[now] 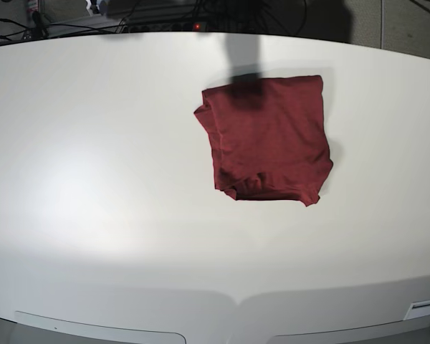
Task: Fold the T-shirt properly
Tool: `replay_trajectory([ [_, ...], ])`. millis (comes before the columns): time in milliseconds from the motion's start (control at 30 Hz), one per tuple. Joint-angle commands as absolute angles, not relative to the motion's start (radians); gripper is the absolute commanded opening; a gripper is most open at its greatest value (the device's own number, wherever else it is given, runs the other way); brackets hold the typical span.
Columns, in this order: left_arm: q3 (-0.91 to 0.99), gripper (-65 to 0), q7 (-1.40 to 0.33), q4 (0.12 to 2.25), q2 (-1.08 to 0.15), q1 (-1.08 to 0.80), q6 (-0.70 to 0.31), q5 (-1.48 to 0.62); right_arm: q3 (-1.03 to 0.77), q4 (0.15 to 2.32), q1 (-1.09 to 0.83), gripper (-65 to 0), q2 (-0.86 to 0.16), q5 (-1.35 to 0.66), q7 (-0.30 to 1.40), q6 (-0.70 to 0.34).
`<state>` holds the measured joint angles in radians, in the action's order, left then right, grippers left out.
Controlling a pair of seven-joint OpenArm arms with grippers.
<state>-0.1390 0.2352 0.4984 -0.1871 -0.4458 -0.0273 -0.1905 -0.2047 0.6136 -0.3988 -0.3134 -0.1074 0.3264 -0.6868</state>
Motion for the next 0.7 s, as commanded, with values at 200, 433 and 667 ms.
replay_trajectory([
  [200, -0.138, -65.0, 0.261, 0.424, -0.135, -0.366, -0.031, -0.192, -0.037, 0.432, -0.260, -65.0, -0.297, -0.056, 0.185, -0.530],
  [433, -0.138, -58.8, 0.126, 0.378, -0.115, -0.262, -0.031, -0.192, 0.041, 0.401, -0.182, -65.0, -0.247, -0.056, 0.180, -0.453],
  [667, -0.138, -58.9, 0.158, 0.318, -0.118, -0.239, -0.031, -0.192, 0.041, 0.402, -0.178, -65.0, -0.241, -0.106, 0.183, -0.430],
])
